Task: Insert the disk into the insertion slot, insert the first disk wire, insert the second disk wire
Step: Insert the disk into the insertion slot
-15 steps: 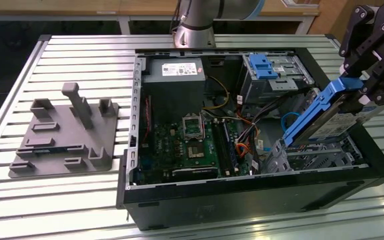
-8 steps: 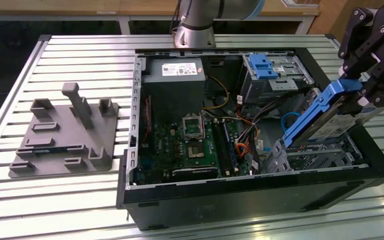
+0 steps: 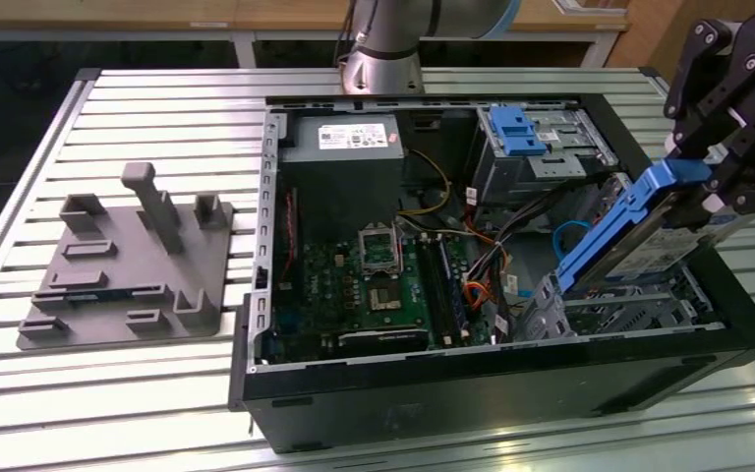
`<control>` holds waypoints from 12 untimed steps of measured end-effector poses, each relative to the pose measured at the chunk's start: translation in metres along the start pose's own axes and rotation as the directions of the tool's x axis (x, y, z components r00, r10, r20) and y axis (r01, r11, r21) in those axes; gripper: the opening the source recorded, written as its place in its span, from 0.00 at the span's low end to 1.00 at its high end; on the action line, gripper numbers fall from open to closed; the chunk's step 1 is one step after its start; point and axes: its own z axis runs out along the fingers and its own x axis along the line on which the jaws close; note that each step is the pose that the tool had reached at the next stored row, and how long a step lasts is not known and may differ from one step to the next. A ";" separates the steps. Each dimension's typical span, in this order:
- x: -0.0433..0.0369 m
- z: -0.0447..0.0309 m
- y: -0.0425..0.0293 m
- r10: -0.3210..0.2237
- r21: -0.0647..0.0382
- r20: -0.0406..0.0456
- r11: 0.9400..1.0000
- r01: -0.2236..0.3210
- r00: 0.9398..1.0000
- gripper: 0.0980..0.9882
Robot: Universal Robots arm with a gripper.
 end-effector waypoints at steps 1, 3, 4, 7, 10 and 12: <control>0.0002 0.0002 0.0000 0.000 0.000 0.000 1.000 0.000 1.000 0.30; 0.0004 0.0009 -0.0001 0.000 0.000 0.000 1.000 0.000 1.000 0.30; 0.0005 0.0013 -0.0001 0.000 0.000 0.000 1.000 0.000 1.000 0.30; 0.0007 0.0029 -0.0002 0.000 0.000 0.000 1.000 0.000 1.000 0.30; 0.0008 0.0044 -0.0002 0.000 0.000 0.000 1.000 0.000 1.000 0.30; 0.0009 0.0055 -0.0003 0.000 0.000 0.000 1.000 0.000 1.000 0.30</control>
